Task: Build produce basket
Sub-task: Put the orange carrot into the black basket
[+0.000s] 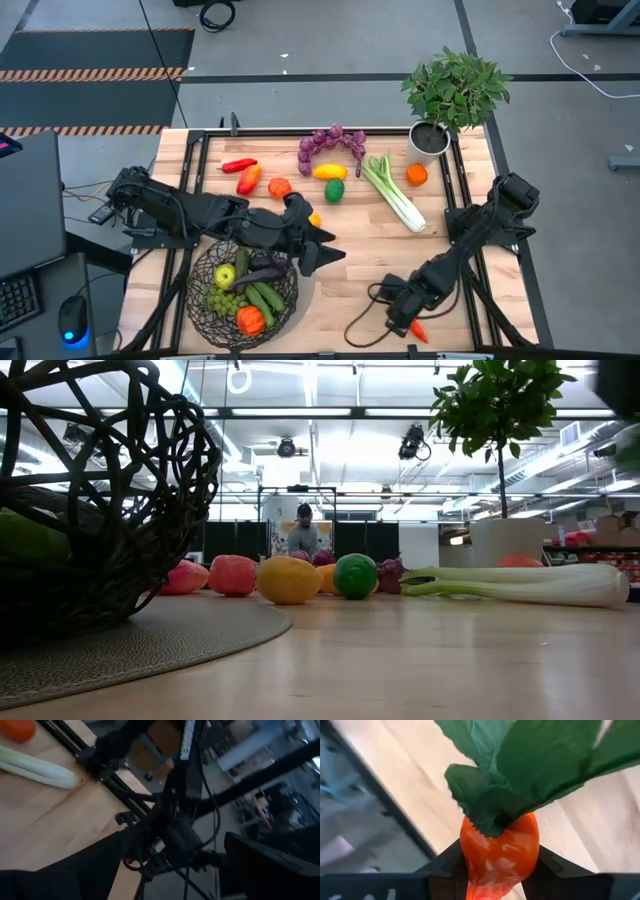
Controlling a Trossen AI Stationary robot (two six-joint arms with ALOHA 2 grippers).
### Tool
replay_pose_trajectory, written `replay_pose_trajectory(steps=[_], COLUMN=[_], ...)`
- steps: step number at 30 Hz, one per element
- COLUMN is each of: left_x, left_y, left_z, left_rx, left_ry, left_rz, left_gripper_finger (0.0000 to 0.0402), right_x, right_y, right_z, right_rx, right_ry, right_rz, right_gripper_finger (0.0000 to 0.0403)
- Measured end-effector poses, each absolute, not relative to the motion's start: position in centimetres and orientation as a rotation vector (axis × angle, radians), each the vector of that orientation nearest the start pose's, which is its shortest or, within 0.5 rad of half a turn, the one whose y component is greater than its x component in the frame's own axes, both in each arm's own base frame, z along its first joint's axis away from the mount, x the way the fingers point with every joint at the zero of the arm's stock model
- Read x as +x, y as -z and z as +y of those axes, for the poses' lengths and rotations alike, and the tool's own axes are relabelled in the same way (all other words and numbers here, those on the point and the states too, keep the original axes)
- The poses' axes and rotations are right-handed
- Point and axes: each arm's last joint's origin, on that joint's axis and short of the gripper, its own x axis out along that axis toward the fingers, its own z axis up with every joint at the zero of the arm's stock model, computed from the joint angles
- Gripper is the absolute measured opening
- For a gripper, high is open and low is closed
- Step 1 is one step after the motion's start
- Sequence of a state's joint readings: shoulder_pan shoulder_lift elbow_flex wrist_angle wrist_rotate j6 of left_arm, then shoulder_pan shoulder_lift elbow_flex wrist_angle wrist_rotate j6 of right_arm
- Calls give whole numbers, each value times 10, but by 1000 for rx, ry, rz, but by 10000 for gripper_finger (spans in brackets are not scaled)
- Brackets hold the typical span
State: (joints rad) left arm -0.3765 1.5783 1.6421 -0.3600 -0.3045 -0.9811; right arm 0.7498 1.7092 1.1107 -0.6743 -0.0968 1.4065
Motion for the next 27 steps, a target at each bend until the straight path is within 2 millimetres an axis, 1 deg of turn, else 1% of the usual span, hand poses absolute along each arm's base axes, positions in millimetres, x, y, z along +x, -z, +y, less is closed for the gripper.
replay_pose_trajectory(steps=[2,5,8,11,14,16,20,23,27], left_x=[330,320,307,290,271,260,253,255,258], left_y=[-422,-435,-449,-464,-474,-474,-469,-467,-462], left_z=[-117,-112,-102,-89,-78,-72,-69,-70,-72], left_rx=[-863,-810,-746,-690,-641,-608,-562,-565,-564], left_ry=[-12,61,80,79,61,39,-1,-7,-26], left_rz=[293,290,246,199,190,223,291,298,322], left_gripper_finger=[355,355,355,355,355,355,355,355,355], right_x=[246,268,287,300,312,318,327,330,332], right_y=[-200,-228,-253,-277,-304,-323,-361,-387,-415], right_z=[218,209,194,177,159,147,127,115,99], right_rx=[760,795,806,788,773,750,682,656,618], right_ry=[242,240,258,288,298,303,309,305,298], right_rz=[1359,1216,1098,1003,863,771,621,534,455], right_gripper_finger=[144,144,145,145,145,145,145,145,145])
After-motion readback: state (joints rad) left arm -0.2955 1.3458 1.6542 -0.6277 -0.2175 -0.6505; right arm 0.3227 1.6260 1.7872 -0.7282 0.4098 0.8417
